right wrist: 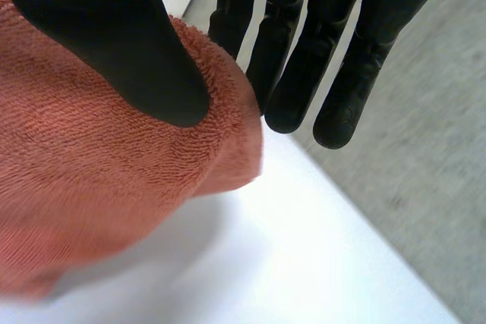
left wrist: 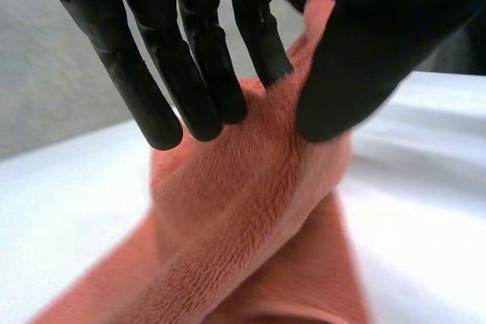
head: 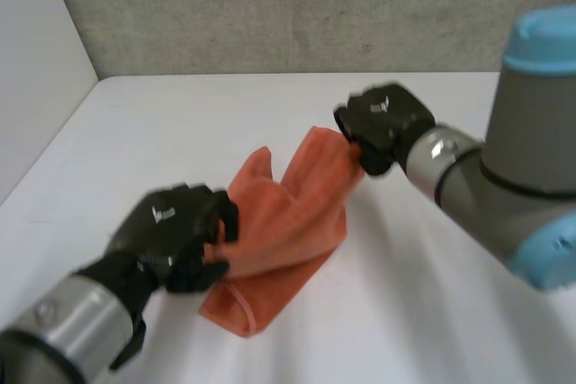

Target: Fold the laundry

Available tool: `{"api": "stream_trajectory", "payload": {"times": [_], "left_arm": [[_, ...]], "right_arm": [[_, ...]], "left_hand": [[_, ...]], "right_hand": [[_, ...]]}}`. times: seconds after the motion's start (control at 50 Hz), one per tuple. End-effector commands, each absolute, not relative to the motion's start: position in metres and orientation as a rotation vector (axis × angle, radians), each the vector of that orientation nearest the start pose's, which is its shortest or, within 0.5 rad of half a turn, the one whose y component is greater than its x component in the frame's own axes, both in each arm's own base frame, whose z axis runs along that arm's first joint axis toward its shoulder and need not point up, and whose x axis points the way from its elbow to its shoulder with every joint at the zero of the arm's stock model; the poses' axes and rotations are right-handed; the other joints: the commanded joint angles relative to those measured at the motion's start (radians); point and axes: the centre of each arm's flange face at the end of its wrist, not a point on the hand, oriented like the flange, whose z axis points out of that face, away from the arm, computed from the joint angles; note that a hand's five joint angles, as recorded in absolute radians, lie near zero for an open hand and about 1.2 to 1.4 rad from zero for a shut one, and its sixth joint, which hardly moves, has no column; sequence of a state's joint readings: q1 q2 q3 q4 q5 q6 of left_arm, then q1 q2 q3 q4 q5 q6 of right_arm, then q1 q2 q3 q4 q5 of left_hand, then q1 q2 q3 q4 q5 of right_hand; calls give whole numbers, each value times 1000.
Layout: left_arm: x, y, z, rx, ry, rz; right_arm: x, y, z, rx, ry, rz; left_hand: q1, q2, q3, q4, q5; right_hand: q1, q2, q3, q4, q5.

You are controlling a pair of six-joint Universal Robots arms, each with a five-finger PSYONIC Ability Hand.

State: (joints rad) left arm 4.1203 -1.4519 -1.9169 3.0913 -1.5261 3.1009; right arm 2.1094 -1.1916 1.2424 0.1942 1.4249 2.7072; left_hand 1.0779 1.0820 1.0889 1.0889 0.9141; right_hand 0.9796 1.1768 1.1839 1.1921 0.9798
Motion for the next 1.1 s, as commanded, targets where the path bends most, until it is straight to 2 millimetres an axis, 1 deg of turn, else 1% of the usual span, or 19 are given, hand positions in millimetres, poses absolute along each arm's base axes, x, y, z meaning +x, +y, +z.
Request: {"api": "stream_trajectory", "payload": {"times": [0.02,0.12,0.14,0.16,0.24,0.3,0.4,0.56,0.62,0.76,0.78,0.84,0.9,0.98,1.0,1.02,1.06,1.08,1.1], "left_arm": [[-249,-107,241,872,2867,-1997],[-251,-124,253,826,2805,-2076],[-252,-137,256,800,2766,-2102],[-254,-152,252,793,2733,-2096],[-263,-180,236,905,2678,-2034],[-271,-187,227,1019,2658,-1998],[-286,-198,195,1272,2628,-1849],[-291,-201,165,1461,2567,-1712],[-293,-202,159,1493,2575,-1689],[-300,-210,167,1485,2544,-1780],[-301,-212,169,1479,2528,-1805],[-309,-227,179,1460,2441,-1914],[-319,-251,201,1391,2302,-2084],[-322,-284,257,1178,2074,-2323],[-321,-289,269,1130,2026,-2366],[-319,-298,298,1022,1918,-2462],[-314,-302,330,912,1796,-2570],[-311,-303,345,865,1735,-2618],[-306,-303,366,793,1632,-2693]], "right_arm": [[295,-213,235,-1284,2053,-1714],[290,-199,235,-1324,1932,-1753],[286,-197,236,-1327,1899,-1777],[284,-196,236,-1327,1890,-1787],[277,-192,238,-1320,1868,-1808],[274,-187,237,-1318,1871,-1806],[271,-184,229,-1320,1904,-1779],[266,-188,221,-1310,1948,-1762],[268,-192,216,-1309,1954,-1754],[278,-212,209,-1313,1964,-1749],[279,-216,208,-1312,1966,-1752],[287,-233,213,-1299,1958,-1800],[292,-251,225,-1268,1951,-1883],[300,-280,273,-1161,1867,-2122],[303,-289,301,-1097,1796,-2242],[303,-293,316,-1064,1753,-2304],[304,-299,344,-992,1661,-2424],[305,-303,367,-916,1567,-2520],[304,-305,377,-874,1524,-2560]], "left_hand": [[-444,-448,-455,-455,-454],[-556,-560,-567,-567,-567],[-623,-627,-634,-634,-634],[-676,-680,-687,-687,-687],[-712,-716,-723,-723,-722],[-750,-754,-761,-761,-761],[-797,-801,-808,-808,-808],[-791,-795,-802,-802,-802],[-630,-634,-641,-641,-641],[212,208,201,201,201],[317,313,306,306,307],[318,314,307,307,308],[318,314,307,307,308],[318,314,307,307,308],[318,314,307,307,308],[318,314,307,307,308],[318,314,307,307,308],[318,314,307,307,308],[318,314,307,307,308]], "right_hand": [[417,219,212,204,242],[417,219,212,204,242],[417,219,212,204,242],[417,219,212,204,242],[417,219,212,204,242],[417,219,212,204,242],[417,219,212,204,242],[417,219,212,204,242],[417,219,212,204,242],[417,219,212,204,242],[417,219,212,204,242],[417,219,212,204,242],[417,219,212,204,242],[417,219,212,204,242],[417,219,212,204,242],[417,219,212,204,242],[417,219,212,204,242],[417,219,212,204,242],[417,219,212,204,242]]}}
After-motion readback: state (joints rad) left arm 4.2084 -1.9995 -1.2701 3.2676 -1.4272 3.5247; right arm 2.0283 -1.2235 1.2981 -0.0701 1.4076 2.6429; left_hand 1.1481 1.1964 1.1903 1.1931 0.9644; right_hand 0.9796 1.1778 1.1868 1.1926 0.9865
